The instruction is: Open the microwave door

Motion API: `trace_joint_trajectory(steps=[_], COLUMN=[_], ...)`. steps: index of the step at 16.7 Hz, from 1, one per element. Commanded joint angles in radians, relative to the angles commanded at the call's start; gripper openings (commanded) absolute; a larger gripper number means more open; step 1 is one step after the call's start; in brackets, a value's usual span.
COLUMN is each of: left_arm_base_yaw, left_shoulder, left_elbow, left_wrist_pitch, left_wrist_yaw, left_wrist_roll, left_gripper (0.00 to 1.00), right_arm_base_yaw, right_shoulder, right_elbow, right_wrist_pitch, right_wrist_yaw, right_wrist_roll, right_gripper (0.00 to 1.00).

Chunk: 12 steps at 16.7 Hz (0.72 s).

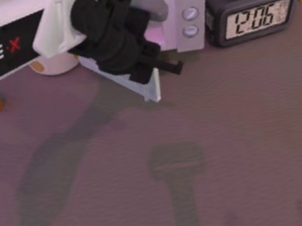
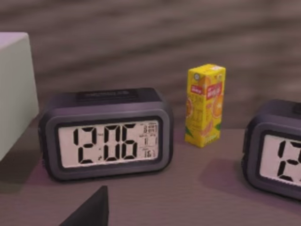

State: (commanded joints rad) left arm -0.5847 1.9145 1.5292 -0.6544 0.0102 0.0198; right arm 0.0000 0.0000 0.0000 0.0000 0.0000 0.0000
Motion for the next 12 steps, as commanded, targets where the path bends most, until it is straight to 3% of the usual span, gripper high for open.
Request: trace_joint_trajectory(steps=[6,12], left_arm_base_yaw=[-0.004,0.040], left_shoulder=[0.000,-0.058], left_elbow=[-0.003,-0.074], left_wrist_pitch=[0.001,0.012], left_wrist_yaw=[0.009,0.073], left_wrist_roll=[0.000,0.124], left_gripper=[0.00,0.00], right_arm_base_yaw=[0.000,0.000], right_shoulder=[0.000,0.000], right_elbow=[0.000,0.000], right_wrist_pitch=[0.000,0.000], right_wrist_yaw=[0.000,0.000], right_wrist_roll=[0.000,0.000], right_gripper=[1.00,1.00])
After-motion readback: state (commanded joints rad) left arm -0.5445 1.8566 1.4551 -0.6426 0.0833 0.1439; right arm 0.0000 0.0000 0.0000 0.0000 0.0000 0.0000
